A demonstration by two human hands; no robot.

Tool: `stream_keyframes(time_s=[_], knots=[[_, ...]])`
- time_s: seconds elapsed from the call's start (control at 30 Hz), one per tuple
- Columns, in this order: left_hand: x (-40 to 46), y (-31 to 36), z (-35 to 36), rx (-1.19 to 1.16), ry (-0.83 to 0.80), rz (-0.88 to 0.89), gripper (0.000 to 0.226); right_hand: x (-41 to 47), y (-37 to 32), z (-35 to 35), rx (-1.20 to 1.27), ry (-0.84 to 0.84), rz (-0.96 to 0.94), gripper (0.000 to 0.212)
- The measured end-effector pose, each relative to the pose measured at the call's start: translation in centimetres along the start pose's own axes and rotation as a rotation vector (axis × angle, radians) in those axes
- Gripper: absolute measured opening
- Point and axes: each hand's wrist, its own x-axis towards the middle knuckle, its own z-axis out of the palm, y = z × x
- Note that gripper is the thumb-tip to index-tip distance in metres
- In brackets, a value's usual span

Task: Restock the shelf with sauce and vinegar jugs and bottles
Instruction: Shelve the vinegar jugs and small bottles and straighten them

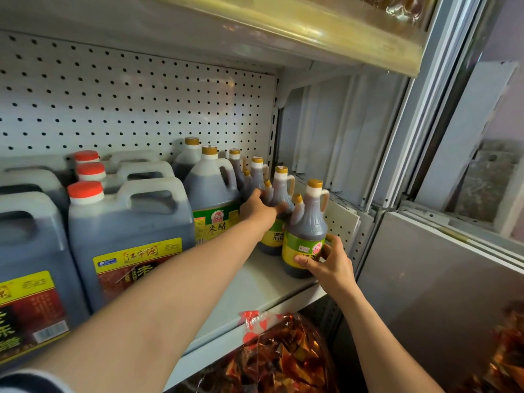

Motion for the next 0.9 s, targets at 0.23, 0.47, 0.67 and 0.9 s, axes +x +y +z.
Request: stream_keyframes(time_s=[0.23,0.47,0.67,0.9], knots=[[-0.2,0.0,0.4,0.034,0.037,0.016,0.061,0.8,-0.1,-0.5,0.048,-0.087,0.021,0.085],[-1.6,-0.7,-0.8,0.042,-0.008,0.086,0.064,0.4,-0.7,-0.7,0.053,-0.138,0.029,0.097],[-2.6,3.3,-7.3,0.045,0.063,0.282,0.063,-2.1,-6.9,0.0,0.066,0.395,-0.278,0.093],[0.3,7.6,-16.9,0.22,0.245,0.331,0.069,-1.4,-13.4,5.3,0.232,0.263,-0.411,0.068]])
